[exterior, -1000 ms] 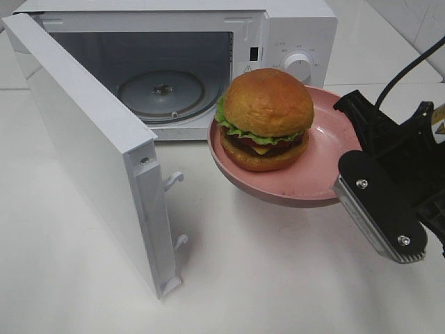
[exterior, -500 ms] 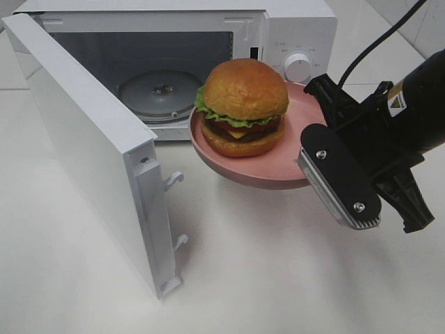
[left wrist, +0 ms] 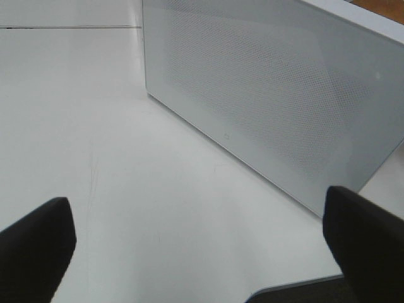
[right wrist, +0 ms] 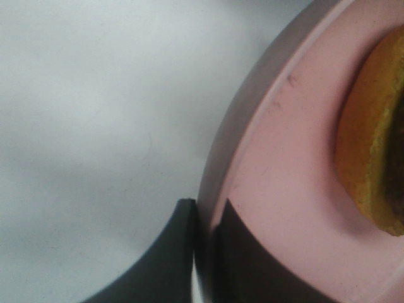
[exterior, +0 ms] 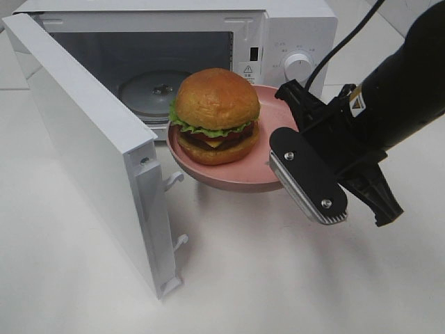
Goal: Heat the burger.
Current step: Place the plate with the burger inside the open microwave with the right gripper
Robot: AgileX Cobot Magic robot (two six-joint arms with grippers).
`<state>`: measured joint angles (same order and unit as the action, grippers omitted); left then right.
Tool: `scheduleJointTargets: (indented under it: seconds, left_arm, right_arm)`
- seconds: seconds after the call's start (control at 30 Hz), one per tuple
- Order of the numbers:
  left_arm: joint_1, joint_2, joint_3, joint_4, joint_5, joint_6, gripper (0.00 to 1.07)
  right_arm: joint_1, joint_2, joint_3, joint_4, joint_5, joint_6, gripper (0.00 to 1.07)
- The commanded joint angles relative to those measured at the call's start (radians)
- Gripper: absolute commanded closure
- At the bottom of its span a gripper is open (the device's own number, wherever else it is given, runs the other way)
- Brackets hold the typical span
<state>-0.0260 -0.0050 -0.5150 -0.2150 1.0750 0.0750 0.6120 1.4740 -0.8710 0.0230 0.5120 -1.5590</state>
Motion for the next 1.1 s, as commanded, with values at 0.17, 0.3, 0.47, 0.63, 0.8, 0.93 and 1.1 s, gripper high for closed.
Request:
scheduleJointTargets:
  seconds: [0.17, 0.3, 0.47, 0.63, 0.8, 0.93, 1.1]
  left_arm:
    - [-0.002, -0.016, -0.001, -0.003, -0.009, 0.003, 0.07]
    - [-0.002, -0.016, -0.001, -0.003, -0.009, 0.003, 0.07]
    - [-0.002, -0.016, -0.001, -0.003, -0.009, 0.003, 0.07]
    - [-0.002, -0.016, -0.001, -0.003, -0.009, 0.003, 0.07]
    - [-0.002, -0.016, -0.001, -0.003, -0.009, 0.003, 0.07]
    - [-0.002, -0.016, -0.001, -0.003, -0.009, 0.003, 0.07]
    - [-0.002, -0.016, -0.001, -0.003, -0.009, 0.003, 0.07]
  right_arm:
    - [0.027, 0.061, -0.091, 0.005, -0.055, 0.007, 1.07]
    - [0.043, 0.12, -0.146, 0.006, -0.054, 0.007, 1.07]
    - [0.043, 0.173, -0.205, 0.009, -0.045, 0.007, 1.07]
    - [0.043, 0.228, -0.27, 0.014, -0.039, 0.029, 1.07]
    - [0.043, 0.258, -0.307, 0.013, -0.039, 0.056, 1.07]
    - [0.043, 0.291, -0.341, 0.013, -0.035, 0.056, 1.07]
    - [0.043, 0.328, -0.379, 0.013, -0.032, 0.056, 1.07]
